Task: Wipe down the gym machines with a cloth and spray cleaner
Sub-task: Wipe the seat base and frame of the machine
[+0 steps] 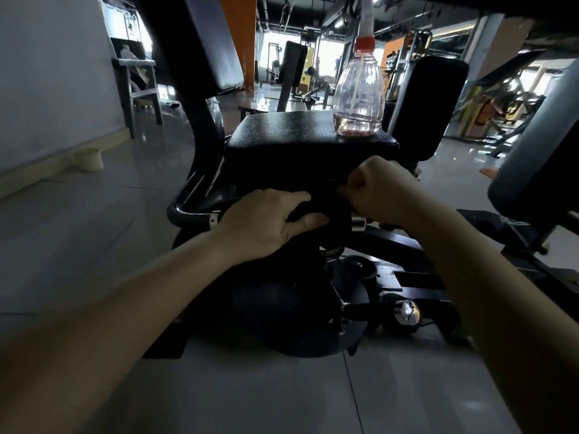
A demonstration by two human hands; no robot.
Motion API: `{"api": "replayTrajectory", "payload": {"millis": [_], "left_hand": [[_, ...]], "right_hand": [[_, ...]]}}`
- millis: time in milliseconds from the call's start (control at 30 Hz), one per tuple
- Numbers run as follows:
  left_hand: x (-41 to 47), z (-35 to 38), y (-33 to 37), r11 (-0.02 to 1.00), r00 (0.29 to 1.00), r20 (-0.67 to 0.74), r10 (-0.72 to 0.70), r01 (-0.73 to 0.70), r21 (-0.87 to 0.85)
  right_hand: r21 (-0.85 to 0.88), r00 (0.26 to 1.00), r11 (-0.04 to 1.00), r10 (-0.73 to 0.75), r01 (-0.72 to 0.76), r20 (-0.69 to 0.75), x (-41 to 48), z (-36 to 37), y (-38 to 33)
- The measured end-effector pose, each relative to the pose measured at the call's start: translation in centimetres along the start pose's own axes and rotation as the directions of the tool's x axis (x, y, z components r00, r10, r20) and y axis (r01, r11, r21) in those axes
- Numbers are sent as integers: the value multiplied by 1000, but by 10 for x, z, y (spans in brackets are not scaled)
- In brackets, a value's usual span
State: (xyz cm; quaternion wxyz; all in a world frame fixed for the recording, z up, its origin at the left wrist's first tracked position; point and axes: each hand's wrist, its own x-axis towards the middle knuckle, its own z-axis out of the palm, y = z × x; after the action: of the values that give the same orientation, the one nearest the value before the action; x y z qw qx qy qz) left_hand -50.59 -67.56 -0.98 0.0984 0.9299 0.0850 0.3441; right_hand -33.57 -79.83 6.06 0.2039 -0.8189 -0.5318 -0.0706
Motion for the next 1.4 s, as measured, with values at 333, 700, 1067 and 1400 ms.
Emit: {"api": "replayTrajectory", "payload": {"millis": [333, 700, 1067, 1400], "left_hand": [[-12, -29, -23, 957, 981, 194, -5, -52, 287], [8, -24, -20, 939, 863, 383, -329, 340, 40], [-39, -11, -42, 883, 991, -37, 129, -97, 458], [-53, -14, -39, 939, 999, -34, -19, 30, 343]], "right_hand": [[155, 960, 986, -106, 67, 259, -5, -5, -25], [210, 959, 970, -166, 118, 227, -11, 5, -24], [223, 952, 967, -179, 123, 250, -5, 10, -30], [272, 967, 962, -84, 16, 239, 3, 16, -36]]}}
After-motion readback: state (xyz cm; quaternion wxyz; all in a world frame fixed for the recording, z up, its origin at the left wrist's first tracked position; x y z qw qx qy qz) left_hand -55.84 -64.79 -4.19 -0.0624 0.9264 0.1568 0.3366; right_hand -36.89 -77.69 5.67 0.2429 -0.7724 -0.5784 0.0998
